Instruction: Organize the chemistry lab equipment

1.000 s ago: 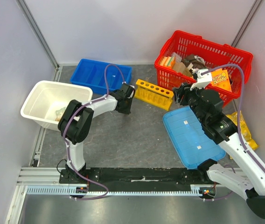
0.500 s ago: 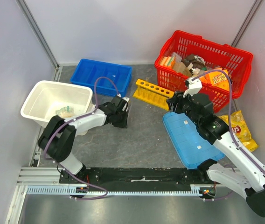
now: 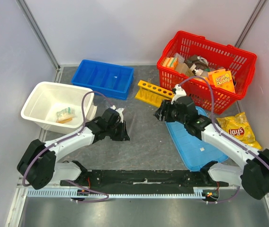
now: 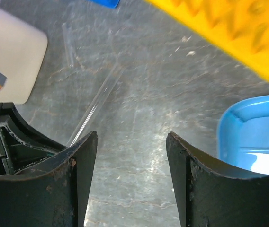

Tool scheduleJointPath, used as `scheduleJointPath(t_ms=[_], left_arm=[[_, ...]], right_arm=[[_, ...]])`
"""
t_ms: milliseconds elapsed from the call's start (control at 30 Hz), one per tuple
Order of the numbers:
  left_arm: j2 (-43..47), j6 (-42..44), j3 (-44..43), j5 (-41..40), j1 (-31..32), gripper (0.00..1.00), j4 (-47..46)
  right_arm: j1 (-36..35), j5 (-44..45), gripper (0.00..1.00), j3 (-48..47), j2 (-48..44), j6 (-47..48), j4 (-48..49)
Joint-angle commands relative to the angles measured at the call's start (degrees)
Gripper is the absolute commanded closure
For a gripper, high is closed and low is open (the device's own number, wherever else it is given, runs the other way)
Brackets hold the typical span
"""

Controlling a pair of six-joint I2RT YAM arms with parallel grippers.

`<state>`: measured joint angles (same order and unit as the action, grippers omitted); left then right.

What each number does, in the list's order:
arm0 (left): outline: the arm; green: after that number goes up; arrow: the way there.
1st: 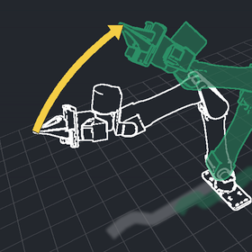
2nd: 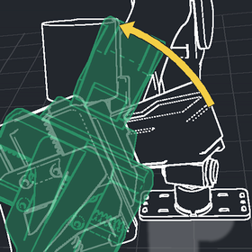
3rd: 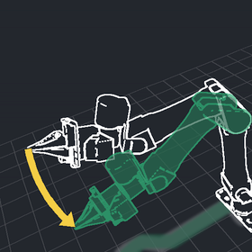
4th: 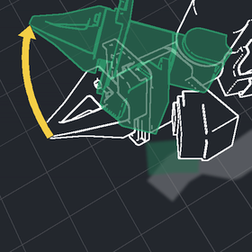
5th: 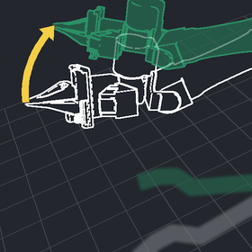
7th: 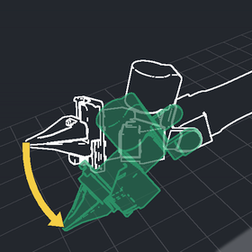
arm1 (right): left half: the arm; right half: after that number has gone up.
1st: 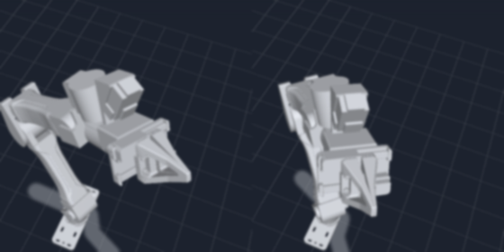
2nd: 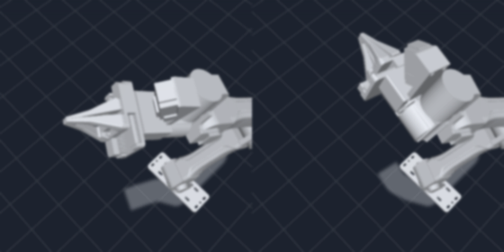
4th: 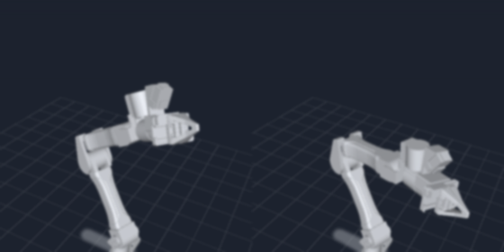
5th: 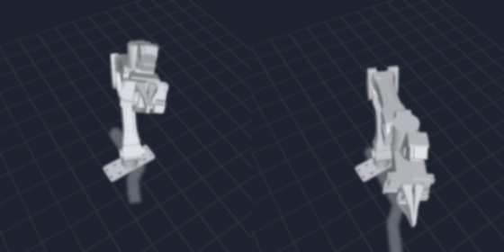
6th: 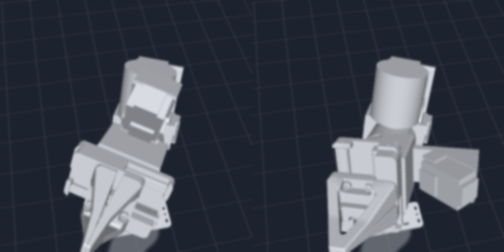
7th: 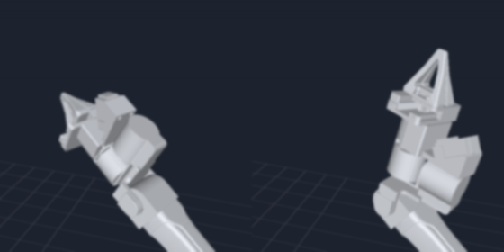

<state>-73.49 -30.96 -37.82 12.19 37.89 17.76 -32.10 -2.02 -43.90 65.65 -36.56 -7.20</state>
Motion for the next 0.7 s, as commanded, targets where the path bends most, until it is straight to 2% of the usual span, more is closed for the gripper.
scheduleJointPath(t_ms=[0,300,533,667], left_arm=[[5.28,-3.67,1.17,1.79,0.34,0.88,-5.27],[13.55,-3.85,5.48,8.10,0.34,0.88,-11.86],[19.35,-2.00,6.54,9.70,0.34,0.87,-13.54],[20.85,-0.16,6.27,10.84,0.34,0.87,-13.71]], right_arm=[[-1.21,-6.94,0.32,1.53,3.95,-8.78,10.79],[-1.21,-12.47,0.22,1.10,11.95,-15.83,22.14],[2.29,-17.12,0.20,-9.70,15.74,-9.24,7.74],[4.58,-24.50,0.19,-12.43,17.23,-7.22,7.38]])
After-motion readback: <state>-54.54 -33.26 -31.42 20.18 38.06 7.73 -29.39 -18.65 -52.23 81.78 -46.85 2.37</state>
